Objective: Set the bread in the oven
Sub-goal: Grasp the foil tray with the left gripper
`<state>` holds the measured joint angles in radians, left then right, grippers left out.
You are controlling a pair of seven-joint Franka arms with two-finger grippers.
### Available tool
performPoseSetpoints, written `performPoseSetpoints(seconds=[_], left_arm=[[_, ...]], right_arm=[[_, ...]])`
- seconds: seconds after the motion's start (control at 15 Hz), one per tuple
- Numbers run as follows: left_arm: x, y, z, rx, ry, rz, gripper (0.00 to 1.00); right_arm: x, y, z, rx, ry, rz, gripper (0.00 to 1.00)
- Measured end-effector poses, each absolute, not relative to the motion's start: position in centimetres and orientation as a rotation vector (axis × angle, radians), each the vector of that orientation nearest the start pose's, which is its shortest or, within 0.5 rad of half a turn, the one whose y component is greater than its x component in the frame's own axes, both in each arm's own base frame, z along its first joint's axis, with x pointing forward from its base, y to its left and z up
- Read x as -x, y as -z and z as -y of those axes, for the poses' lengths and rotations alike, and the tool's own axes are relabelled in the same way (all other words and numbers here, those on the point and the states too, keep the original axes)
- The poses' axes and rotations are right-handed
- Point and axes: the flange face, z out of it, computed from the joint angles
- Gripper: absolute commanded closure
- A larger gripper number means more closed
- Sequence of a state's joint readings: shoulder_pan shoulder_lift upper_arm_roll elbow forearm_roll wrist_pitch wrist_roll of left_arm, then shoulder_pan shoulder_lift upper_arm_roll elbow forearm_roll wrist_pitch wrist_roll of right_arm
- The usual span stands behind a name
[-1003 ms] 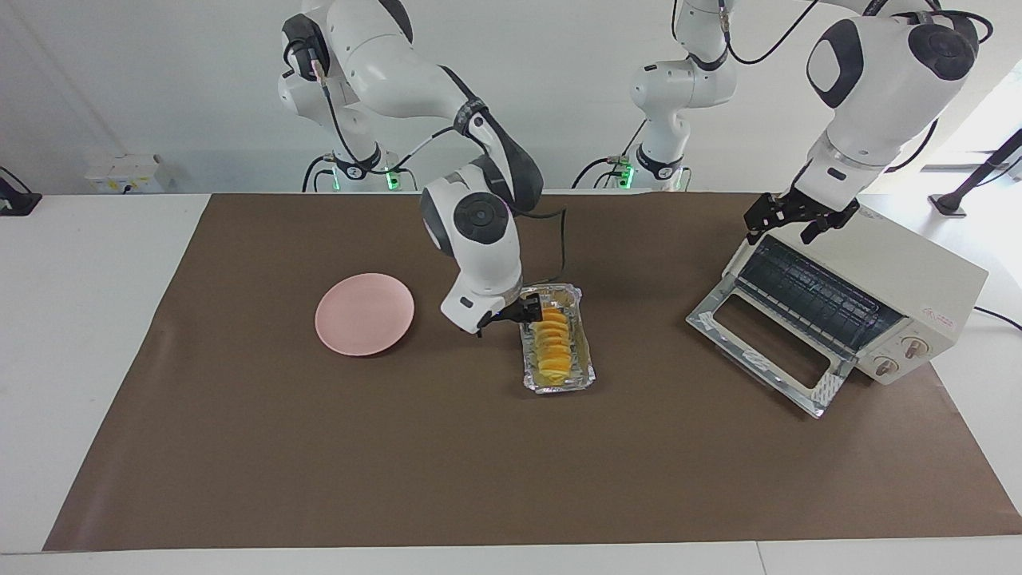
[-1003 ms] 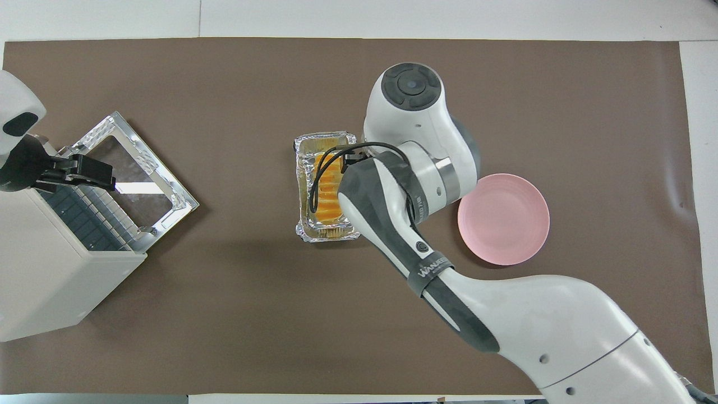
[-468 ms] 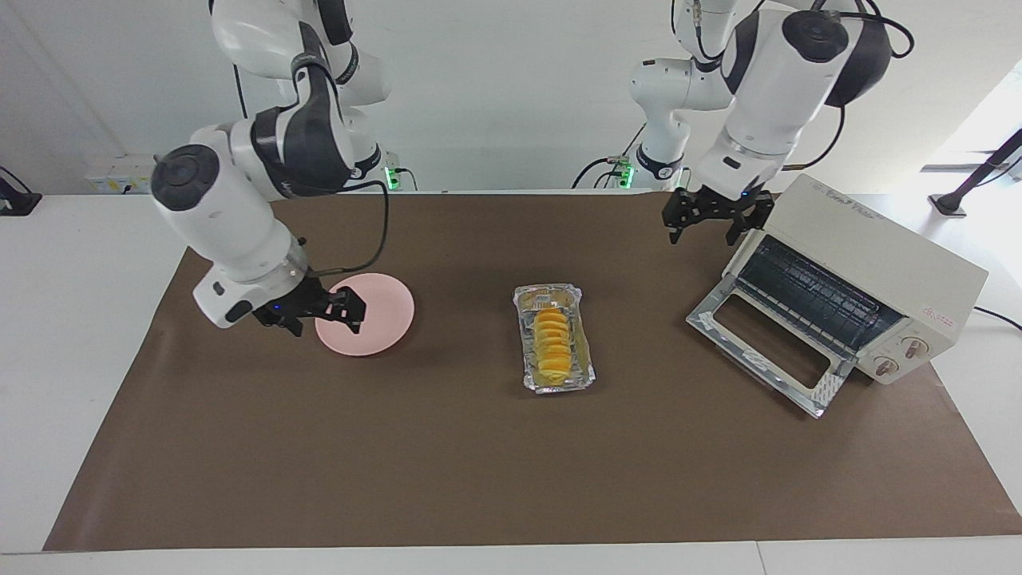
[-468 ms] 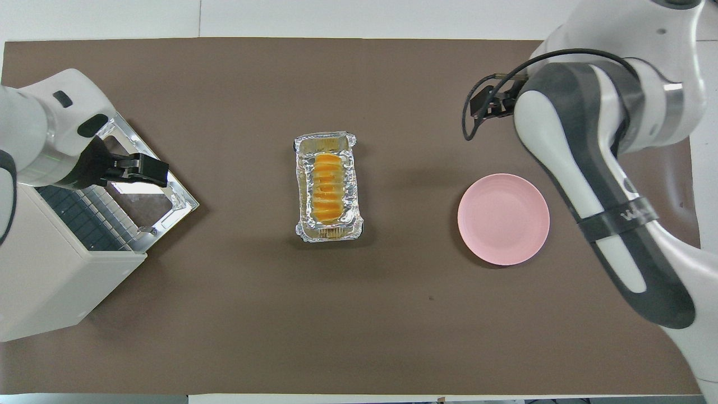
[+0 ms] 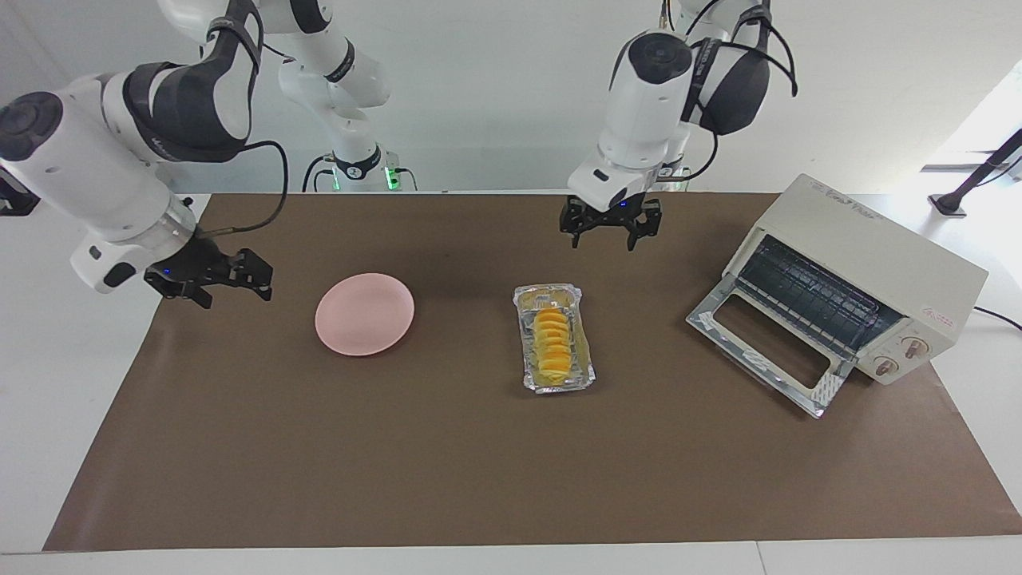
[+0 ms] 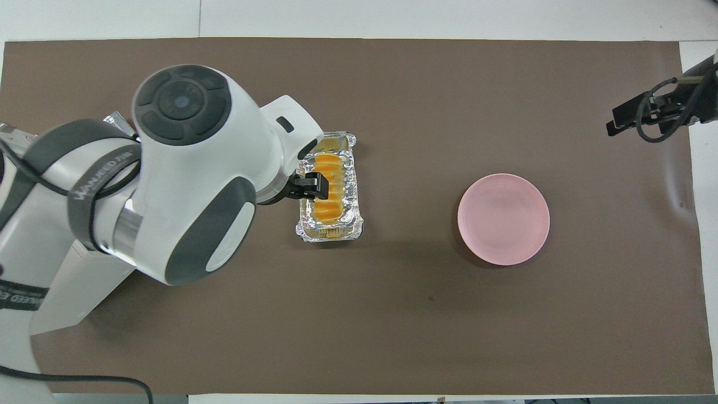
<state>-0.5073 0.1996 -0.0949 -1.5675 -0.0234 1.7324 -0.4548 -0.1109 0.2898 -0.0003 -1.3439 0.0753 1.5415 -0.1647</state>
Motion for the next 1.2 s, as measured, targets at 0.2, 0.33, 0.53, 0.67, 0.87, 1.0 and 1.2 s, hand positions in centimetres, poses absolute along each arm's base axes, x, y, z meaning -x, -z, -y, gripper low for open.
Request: performPoseSetpoints(seconds=[0.2, 0.33, 0.53, 0.67, 0.87, 1.0, 1.2], left_arm=[[-51.9, -50.7, 36.9, 3.163, -0.064, -0.208, 0.00], [-52.1, -50.7, 36.6, 3.165, -0.060, -0.186, 0.00], [-52.2, -50.7, 36.7, 3.172, -0.044, -0.164, 0.00], [-52.1, -50.7, 37.3, 3.183, -0.022, -0.153, 0.00], [-51.9, -49.8, 38.2, 3.182, -0.025, -0.157, 0.00], [-52.0, -49.3, 38.7, 3.183, -0.021, -0.165, 0.00], [-51.5, -47.1, 40.9, 3.183, -0.020, -0.212, 0.00]], right_arm=[[-60.8, -58.5, 6.1, 3.075, -0.120, 0.089, 0.00], [-58.2, -60.4, 6.0, 3.078, -0.125, 0.087, 0.00], [-55.4, -61.7, 6.0, 3.087, -0.123, 0.081, 0.00], [-53.8, -62.4, 6.0, 3.105, -0.119, 0.072, 0.00], [-52.0, -62.7, 5.7, 3.111, -0.126, 0.029, 0.00], [-51.2, -62.5, 5.6, 3.110, -0.136, 0.019, 0.00], [-50.8, -62.4, 5.7, 3.115, -0.142, 0.018, 0.00]])
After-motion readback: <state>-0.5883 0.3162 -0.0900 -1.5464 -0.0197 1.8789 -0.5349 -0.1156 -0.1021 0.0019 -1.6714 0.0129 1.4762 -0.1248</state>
